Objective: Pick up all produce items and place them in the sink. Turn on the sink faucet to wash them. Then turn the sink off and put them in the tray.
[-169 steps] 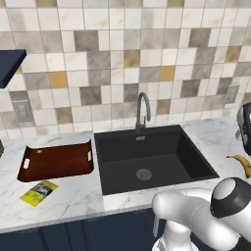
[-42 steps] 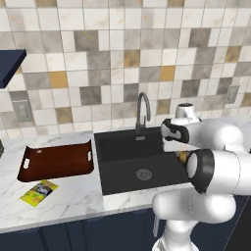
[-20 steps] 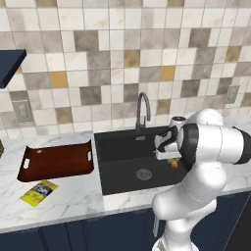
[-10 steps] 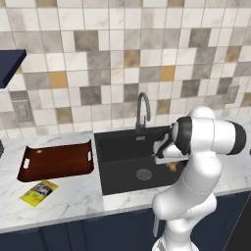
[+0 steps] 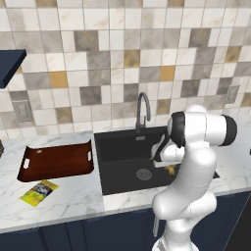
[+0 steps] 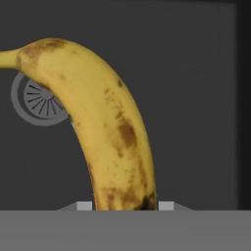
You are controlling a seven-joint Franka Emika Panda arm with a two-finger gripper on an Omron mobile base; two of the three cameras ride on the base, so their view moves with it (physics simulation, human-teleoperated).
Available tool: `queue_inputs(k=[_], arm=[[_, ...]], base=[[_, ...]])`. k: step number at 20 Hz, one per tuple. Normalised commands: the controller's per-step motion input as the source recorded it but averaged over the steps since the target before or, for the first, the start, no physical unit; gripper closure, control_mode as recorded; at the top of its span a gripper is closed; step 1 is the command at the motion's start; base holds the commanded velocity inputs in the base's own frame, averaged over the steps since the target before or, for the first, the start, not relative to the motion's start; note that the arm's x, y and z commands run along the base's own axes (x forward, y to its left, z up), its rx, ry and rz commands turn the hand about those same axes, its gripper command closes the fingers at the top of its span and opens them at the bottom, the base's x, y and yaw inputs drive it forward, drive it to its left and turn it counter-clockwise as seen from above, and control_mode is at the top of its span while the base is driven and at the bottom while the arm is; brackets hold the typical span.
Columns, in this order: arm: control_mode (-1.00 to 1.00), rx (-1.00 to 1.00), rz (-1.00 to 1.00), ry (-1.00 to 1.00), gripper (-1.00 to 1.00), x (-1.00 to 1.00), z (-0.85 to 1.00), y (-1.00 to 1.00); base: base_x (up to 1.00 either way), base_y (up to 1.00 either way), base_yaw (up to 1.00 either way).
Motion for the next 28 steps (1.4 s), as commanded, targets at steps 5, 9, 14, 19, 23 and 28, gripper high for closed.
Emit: queue_inputs(k=[5, 9, 14, 19, 23, 28], arm=[[-1.0, 0.0, 0.04, 0.0, 1.0, 0.11, -0.23, 0.0], [-1.0, 0.02, 0.04, 0.0, 1.0, 0.1, -0.16, 0.0], [-1.0, 0.02, 0.04, 0.0, 1.0, 0.1, -0.17, 0.0], [-1.0, 0.01, 0.03, 0.0, 1.0, 0.14, -0.17, 0.0], [-1.0, 0.0, 0.02, 0.05, 1.0, 0.13, -0.14, 0.04], [-1.0, 0.0, 0.0, 0.03, 1.0, 0.04, -0.14, 0.02]], base=[[0.0, 0.0, 0.0], [0.0, 0.0, 0.0], [0.0, 0.0, 0.0], [0.0, 0.0, 0.0], [0.0, 0.0, 0.0], [0.0, 0.0, 0.0]])
